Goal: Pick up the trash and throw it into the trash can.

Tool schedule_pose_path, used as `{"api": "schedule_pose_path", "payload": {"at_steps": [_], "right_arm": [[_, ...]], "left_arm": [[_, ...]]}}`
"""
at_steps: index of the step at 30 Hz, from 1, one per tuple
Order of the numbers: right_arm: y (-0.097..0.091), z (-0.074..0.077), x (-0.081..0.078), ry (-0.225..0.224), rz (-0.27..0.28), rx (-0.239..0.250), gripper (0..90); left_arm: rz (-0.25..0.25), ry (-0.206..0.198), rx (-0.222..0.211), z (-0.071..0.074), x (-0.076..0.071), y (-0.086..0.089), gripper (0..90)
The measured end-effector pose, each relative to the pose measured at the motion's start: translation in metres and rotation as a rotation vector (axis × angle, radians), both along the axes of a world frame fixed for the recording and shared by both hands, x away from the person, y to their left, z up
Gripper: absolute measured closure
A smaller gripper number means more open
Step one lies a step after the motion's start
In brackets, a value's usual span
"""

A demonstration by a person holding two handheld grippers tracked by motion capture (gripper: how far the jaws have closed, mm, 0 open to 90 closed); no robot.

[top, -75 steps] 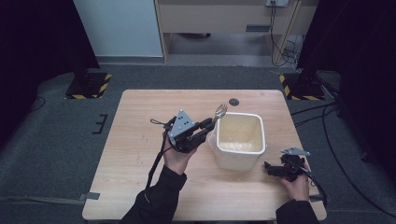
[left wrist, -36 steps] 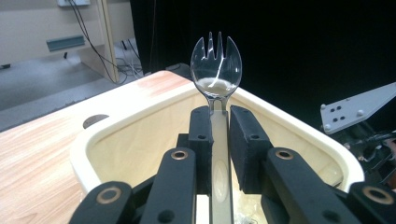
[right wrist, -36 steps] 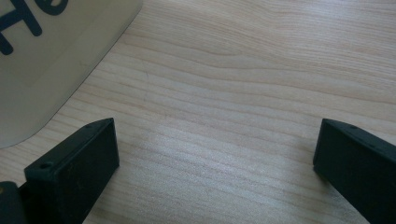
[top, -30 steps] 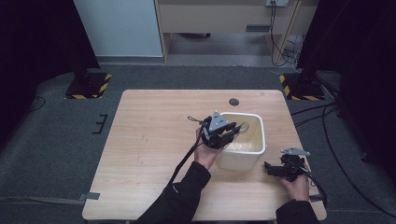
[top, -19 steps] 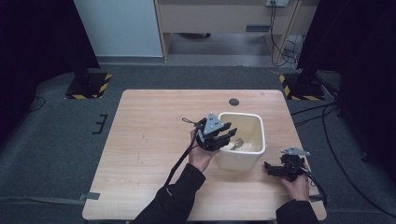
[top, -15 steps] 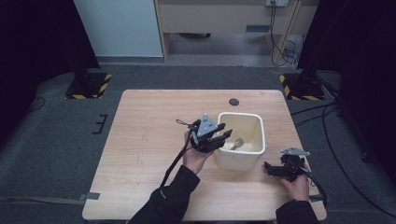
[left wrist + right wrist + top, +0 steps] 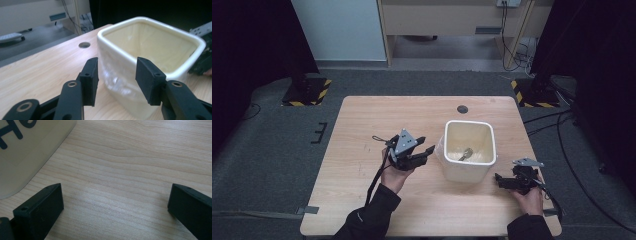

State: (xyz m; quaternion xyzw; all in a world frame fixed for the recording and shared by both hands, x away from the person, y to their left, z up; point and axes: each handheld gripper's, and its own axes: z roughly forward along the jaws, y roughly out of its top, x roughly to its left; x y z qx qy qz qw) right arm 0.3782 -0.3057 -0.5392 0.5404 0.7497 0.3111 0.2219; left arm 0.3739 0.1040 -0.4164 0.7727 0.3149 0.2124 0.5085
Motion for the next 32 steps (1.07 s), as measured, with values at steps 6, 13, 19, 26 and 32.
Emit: {"api": "schedule_pose_path", "payload": {"at_steps": [6,13,19,26,32], "right_arm": [[0.000,0.000,0.000,-0.001,0.000,0.001,0.3],[0.000,0.000,0.000,-0.001,0.001,-0.001,0.3],[0.000,0.000,0.000,0.000,0.001,-0.001,0.3],[0.000,0.000,0.000,-0.001,-0.001,0.001,0.3],[0.000,0.000,0.000,0.000,0.001,-0.001,0.3]], "left_arm": [[0.036,0.024,0.062,-0.017,-0.008,0.021,45.8],[0.090,0.073,0.117,-0.043,-0.019,0.044,36.2],[0.129,0.135,0.170,-0.067,-0.027,0.061,29.3],[0.180,0.206,0.224,-0.087,-0.035,0.084,23.5],[0.243,0.304,0.247,-0.105,-0.035,0.100,22.2]]}}
